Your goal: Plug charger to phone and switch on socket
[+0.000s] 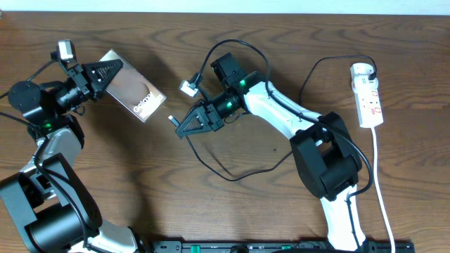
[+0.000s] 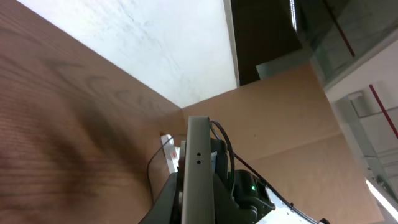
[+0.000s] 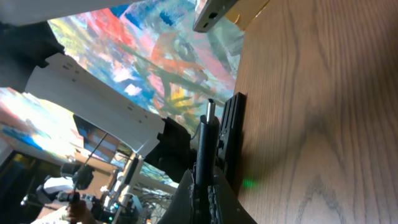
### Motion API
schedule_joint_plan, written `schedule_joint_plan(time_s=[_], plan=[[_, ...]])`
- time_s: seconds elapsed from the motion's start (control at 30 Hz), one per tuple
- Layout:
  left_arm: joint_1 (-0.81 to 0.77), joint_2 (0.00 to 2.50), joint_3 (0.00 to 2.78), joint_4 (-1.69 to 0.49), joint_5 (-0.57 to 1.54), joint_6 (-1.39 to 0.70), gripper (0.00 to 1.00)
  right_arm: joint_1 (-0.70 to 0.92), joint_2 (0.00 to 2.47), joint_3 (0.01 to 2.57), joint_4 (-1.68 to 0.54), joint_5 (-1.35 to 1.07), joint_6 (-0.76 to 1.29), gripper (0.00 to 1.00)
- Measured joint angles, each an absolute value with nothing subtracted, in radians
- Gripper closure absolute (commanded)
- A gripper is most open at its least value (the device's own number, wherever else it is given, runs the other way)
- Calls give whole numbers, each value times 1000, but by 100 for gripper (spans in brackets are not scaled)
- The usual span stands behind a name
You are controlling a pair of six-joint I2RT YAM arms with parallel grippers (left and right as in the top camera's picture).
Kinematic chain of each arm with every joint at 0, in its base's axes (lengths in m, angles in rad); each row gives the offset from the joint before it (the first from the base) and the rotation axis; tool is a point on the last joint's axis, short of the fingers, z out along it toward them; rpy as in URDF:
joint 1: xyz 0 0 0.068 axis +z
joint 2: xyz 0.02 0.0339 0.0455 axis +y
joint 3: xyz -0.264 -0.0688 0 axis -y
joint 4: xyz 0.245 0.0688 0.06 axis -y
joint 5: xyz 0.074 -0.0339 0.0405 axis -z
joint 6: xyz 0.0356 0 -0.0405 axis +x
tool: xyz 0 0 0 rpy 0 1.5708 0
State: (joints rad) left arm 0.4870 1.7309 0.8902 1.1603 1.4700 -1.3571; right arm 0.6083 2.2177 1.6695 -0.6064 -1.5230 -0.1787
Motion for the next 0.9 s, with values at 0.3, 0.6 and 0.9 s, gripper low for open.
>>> schedule_joint_plan(time_s=[0.3,0.6,0.9], plan=[[476,1731,890,1160,1523,-1357,93,620,2218,1670,-571,-1532,-162,99],[438,1731,890,1160,1539,-1357,93,660,2218,1670,-537,-1534,-142,99],[437,1731,890,1160,1540,-1357,93,665,2218,1670,-535,-1534,-139,99]])
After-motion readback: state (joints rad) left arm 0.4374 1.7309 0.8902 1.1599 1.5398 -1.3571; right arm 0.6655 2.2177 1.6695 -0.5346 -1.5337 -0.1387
